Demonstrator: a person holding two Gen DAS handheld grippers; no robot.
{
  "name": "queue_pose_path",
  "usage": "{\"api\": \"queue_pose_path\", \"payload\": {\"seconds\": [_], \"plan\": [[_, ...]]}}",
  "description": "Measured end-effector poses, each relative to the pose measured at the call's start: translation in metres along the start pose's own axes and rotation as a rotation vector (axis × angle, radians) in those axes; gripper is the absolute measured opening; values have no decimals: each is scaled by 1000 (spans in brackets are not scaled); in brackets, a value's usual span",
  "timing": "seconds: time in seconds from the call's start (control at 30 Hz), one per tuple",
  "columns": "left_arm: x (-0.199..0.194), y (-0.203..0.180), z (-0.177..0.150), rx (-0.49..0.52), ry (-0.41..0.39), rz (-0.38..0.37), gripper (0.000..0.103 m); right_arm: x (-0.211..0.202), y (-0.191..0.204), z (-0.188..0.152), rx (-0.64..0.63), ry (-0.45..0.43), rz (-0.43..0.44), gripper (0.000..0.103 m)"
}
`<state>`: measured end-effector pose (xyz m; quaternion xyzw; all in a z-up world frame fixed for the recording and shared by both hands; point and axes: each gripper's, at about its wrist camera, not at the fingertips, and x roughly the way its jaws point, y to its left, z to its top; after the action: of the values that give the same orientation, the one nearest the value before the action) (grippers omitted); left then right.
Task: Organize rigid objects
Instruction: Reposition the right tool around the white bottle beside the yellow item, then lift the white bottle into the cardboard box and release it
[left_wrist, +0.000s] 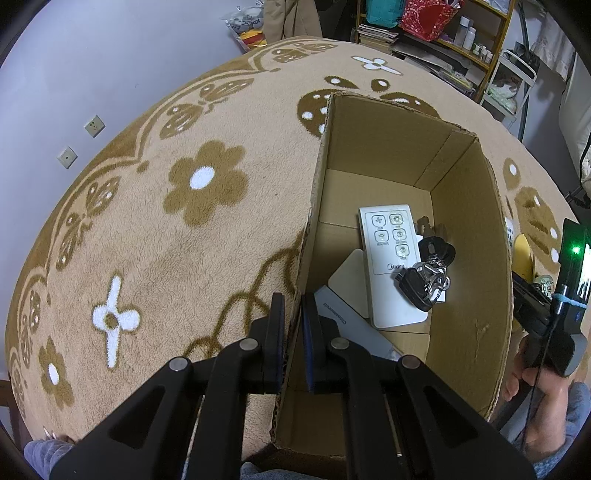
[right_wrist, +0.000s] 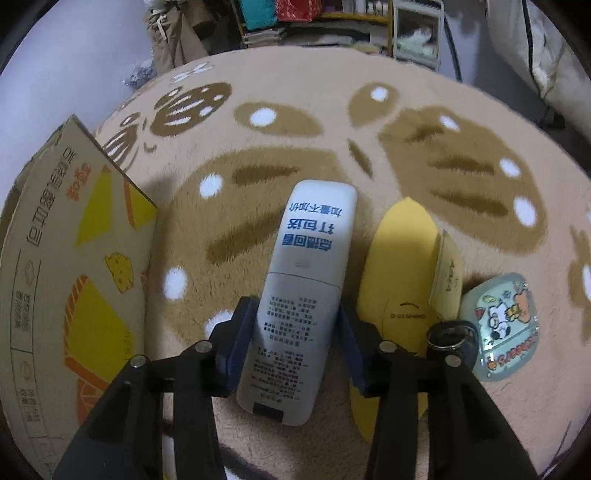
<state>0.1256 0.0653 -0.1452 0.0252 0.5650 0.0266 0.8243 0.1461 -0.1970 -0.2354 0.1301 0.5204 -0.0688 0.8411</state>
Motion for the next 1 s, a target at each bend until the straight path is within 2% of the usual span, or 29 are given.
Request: {"api": "queue_pose_path", "payload": {"seconds": [0.1,0.37,0.4,0.43,0.47,0.5,0.6,1.0], "plan": [[1,0,0,0,2,0,9,-9,2,0,-13,-34,-14,44],[1,2,1,-9,6,-10,9,-49,1,21,36,-113,70,40],[1,3,1,-12,7,-13,9,-54,1,24,42,-123,84,33],[1,3,1,-13,7,-14,9,-59,1,26,47,-131,106,33],[1,3,1,-12,7,-14,9,-62,3,28,50,-136,125,22],[1,3,1,-12,7,-13,9,-67,4,30,51,-139,147,19],[1,3,1,-8,6,-9,9,-70,12,35,32,-141,123,19],[1,1,1,-8,6,-8,9,-80,10,35,39,-170,144,19]]}}
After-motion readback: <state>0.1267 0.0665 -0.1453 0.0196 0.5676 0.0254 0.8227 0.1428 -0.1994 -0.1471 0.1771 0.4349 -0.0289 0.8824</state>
